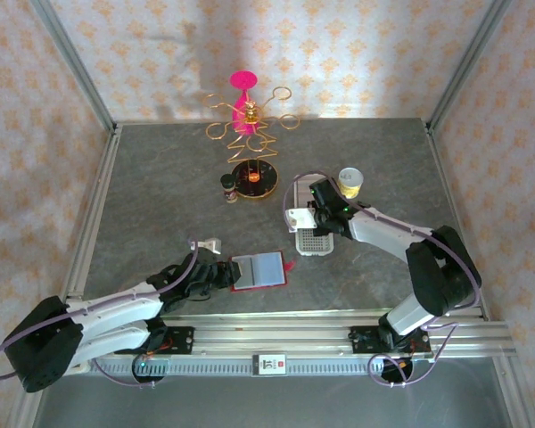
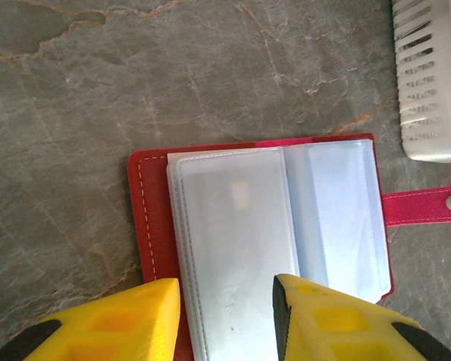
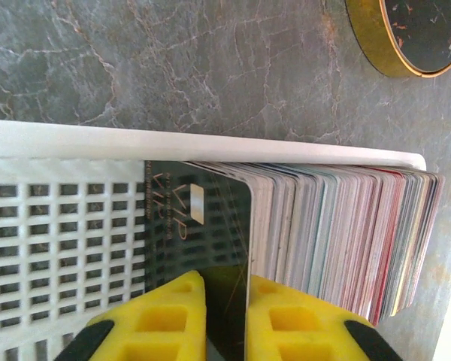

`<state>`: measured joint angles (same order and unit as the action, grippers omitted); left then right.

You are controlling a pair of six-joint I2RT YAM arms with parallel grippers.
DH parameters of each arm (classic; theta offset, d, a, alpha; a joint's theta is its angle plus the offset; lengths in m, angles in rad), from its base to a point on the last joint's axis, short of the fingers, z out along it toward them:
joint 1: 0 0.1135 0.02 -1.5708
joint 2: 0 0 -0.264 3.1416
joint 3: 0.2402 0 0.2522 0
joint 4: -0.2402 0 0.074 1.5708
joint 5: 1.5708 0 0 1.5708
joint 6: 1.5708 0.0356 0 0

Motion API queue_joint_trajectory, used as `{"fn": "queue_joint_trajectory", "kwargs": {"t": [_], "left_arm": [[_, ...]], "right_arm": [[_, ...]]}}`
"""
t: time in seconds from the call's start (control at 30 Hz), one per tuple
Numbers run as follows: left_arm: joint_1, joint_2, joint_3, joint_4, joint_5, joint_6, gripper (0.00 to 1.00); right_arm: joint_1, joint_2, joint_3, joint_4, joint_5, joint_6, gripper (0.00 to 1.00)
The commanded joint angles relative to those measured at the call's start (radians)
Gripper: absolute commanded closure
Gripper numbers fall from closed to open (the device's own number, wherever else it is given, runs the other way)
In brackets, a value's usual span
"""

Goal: Put the credit cards into the card holder

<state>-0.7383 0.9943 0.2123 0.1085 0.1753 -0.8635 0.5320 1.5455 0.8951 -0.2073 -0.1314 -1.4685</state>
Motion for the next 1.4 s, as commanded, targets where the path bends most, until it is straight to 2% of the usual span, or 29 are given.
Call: {"fn": "queue_joint_trajectory", "kwargs": {"t": [0.0,0.4,0.5,0.73,0.8,0.97,1.07,1.13,1.27,1.37], "left_arm": [[-0.006,0.015,-0.011,0.003,-0.02,-0.004,0.62],[-0.007,0.052,0.006,-0.007,-0.059,0.015,0.6],[-0.007,0.074,0.01,0.003,-0.063,0.018,0.59],[-0.006,0.149,0.032,0.045,-0.063,0.036,0.58],[-0.006,0.169,0.048,0.036,-0.08,0.048,0.58],[0.003,0.196,0.08,0.004,-0.123,0.087,0.58],[0.01,0.188,0.113,-0.067,-0.174,0.109,0.58],[0.011,0.17,0.124,-0.089,-0.171,0.115,0.57],[0.011,0.093,0.154,-0.165,-0.158,0.104,0.57],[0.011,0.031,0.154,-0.184,-0.124,0.096,0.55]], "right_arm": [[-0.001,-0.037,-0.005,0.054,0.033,0.0,0.88],[0.004,-0.075,0.018,-0.041,-0.006,0.051,0.96],[0.013,-0.091,0.035,-0.094,-0.03,0.091,1.0],[0.045,-0.146,0.074,-0.196,-0.088,0.252,1.0],[0.055,-0.168,0.078,-0.189,-0.094,0.354,1.0],[0.074,-0.251,0.056,-0.152,-0.201,0.648,1.0],[0.086,-0.299,0.015,-0.044,-0.218,0.935,1.0],[0.089,-0.313,-0.001,-0.001,-0.231,1.147,1.0],[0.092,-0.324,-0.047,0.038,-0.332,1.508,1.0],[0.103,-0.346,-0.148,0.149,-0.426,1.743,1.0]]}}
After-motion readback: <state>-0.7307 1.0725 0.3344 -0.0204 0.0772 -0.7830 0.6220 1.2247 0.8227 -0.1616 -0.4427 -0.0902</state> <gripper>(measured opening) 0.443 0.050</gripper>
